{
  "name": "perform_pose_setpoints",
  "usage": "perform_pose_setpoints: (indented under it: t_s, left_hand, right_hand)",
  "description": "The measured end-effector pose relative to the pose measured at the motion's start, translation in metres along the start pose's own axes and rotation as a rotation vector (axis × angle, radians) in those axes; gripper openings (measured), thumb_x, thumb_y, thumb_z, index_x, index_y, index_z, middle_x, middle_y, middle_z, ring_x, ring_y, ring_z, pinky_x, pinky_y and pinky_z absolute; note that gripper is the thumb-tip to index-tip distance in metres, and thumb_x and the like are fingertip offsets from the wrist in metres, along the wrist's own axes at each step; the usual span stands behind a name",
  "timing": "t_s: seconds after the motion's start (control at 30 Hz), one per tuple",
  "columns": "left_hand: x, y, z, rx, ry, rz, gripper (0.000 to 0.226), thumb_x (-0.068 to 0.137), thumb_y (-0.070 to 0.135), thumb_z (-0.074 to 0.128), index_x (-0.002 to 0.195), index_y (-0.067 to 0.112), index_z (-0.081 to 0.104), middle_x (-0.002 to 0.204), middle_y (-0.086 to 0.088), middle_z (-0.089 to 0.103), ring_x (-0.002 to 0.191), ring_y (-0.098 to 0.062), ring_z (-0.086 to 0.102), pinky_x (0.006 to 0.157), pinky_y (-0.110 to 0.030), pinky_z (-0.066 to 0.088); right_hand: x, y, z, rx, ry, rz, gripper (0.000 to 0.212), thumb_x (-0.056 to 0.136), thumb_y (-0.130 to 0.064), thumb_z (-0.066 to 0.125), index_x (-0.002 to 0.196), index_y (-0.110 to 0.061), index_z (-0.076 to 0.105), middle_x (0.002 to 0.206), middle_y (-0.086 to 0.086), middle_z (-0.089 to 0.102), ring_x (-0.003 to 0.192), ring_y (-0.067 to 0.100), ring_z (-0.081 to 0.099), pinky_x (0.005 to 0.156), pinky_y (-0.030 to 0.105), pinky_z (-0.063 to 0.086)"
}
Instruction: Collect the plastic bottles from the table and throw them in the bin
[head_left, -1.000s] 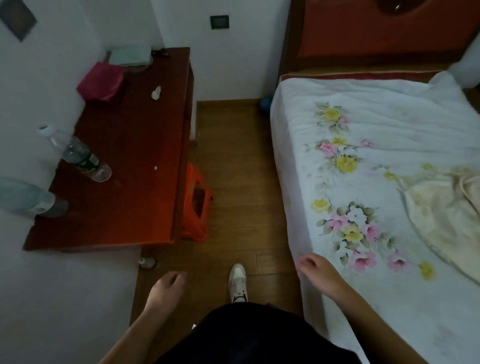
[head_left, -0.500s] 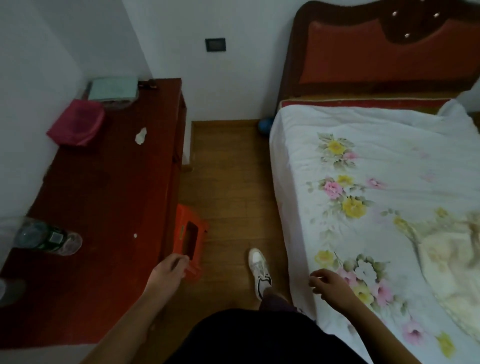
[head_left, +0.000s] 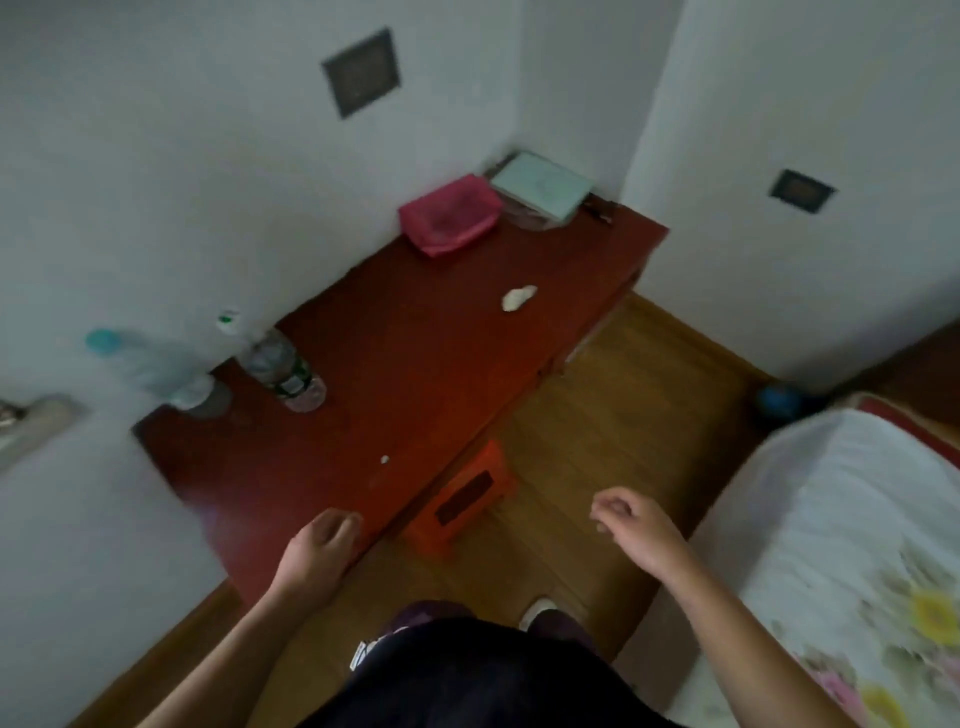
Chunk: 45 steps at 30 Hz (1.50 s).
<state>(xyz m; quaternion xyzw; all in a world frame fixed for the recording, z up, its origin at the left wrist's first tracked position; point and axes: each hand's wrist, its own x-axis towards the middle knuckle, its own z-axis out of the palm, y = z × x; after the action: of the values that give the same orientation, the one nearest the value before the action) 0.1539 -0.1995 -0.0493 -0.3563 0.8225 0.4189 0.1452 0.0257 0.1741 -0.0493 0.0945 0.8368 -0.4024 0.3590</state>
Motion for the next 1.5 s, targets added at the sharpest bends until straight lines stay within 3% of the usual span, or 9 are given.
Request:
perform_pose_setpoints:
  t_s: [0.13,0.23,0.37,0.6,0.73,0.87,1.13,1.37,1.5]
  left_hand:
    - [0.0,-0.02,-0.025,-0.154,0.122,-0.12,0.031,0.098,0.048,0.055,0.108,0.022,0.068,0.1,-0.002,0.077,0.091,-0.023,0.074,0.081,-0.046,0.06]
    - [0.018,-0.038,-0.044,-0.235,0.233,-0.174,0.068,0.086,0.069,0.053,0.126,0.015,0.062,0.115,-0.003,0.074,0.104,-0.024,0.072,0.089,-0.047,0.058]
    - [0.032,-0.013,-0.075,-0.291,0.338,-0.136,0.021,0.097,0.044,0.056,0.094,0.025,0.065,0.095,-0.002,0.075,0.087,-0.024,0.074,0.073,-0.042,0.058]
    - [0.078,-0.016,-0.136,-0.354,0.481,-0.154,0.045,0.082,0.063,0.053,0.105,0.028,0.068,0.093,0.0,0.074,0.089,-0.024,0.071,0.078,-0.045,0.059]
    - [0.091,-0.022,-0.168,-0.378,0.576,-0.161,0.034,0.093,0.049,0.061,0.109,0.021,0.069,0.095,0.0,0.073,0.093,-0.027,0.069,0.083,-0.043,0.056]
    - [0.108,-0.024,-0.191,-0.472,0.593,-0.185,0.074,0.071,0.064,0.076,0.126,0.019,0.059,0.111,-0.001,0.069,0.1,-0.019,0.067,0.089,-0.043,0.058]
    - [0.15,-0.02,-0.216,-0.494,0.553,-0.105,0.105,0.057,0.058,0.087,0.144,0.025,0.037,0.133,0.001,0.06,0.115,-0.023,0.064,0.094,-0.048,0.058]
    - [0.174,-0.009,-0.211,-0.474,0.619,-0.056,0.06,0.072,0.034,0.088,0.118,0.026,0.051,0.11,0.001,0.065,0.101,-0.025,0.069,0.083,-0.045,0.061]
    - [0.168,0.0,-0.198,-0.51,0.673,-0.039,0.059,0.073,0.039,0.087,0.119,0.02,0.056,0.111,-0.001,0.07,0.1,-0.02,0.07,0.078,-0.036,0.06]
  right_hand:
    - [0.041,-0.069,0.011,-0.147,-0.124,-0.145,0.025,0.098,-0.038,0.055,0.12,-0.026,0.06,0.107,-0.009,0.066,0.092,0.002,0.062,0.072,0.019,0.048]
    - [0.064,-0.12,0.031,-0.238,-0.193,-0.251,0.027,0.099,-0.035,0.054,0.122,-0.022,0.06,0.108,-0.007,0.067,0.092,0.002,0.063,0.073,0.018,0.049]
    - [0.08,-0.173,0.052,-0.265,-0.232,-0.338,0.025,0.097,-0.039,0.056,0.118,-0.027,0.062,0.108,-0.008,0.068,0.096,0.007,0.066,0.086,0.031,0.055]
    - [0.088,-0.252,0.102,-0.288,-0.284,-0.446,0.033,0.094,-0.044,0.057,0.124,-0.028,0.061,0.109,-0.012,0.067,0.099,0.006,0.065,0.079,0.025,0.05]
    - [0.088,-0.294,0.149,-0.285,-0.317,-0.525,0.053,0.085,-0.048,0.068,0.133,-0.028,0.054,0.118,-0.015,0.062,0.105,0.003,0.062,0.088,0.027,0.054]
    - [0.089,-0.329,0.195,-0.323,-0.279,-0.638,0.086,0.07,-0.055,0.077,0.144,-0.026,0.042,0.136,-0.01,0.052,0.124,0.008,0.051,0.102,0.034,0.046]
    - [0.092,-0.37,0.241,-0.293,-0.22,-0.749,0.071,0.069,-0.044,0.082,0.128,-0.027,0.047,0.119,-0.007,0.061,0.109,0.013,0.061,0.093,0.037,0.055]
    - [0.096,-0.371,0.21,-0.196,-0.248,-0.75,0.066,0.072,-0.038,0.084,0.12,-0.027,0.042,0.117,-0.006,0.064,0.105,0.011,0.067,0.086,0.033,0.06]
    - [0.1,-0.363,0.171,-0.156,-0.271,-0.756,0.061,0.074,-0.036,0.084,0.121,-0.03,0.046,0.114,-0.013,0.063,0.103,0.004,0.065,0.082,0.022,0.055]
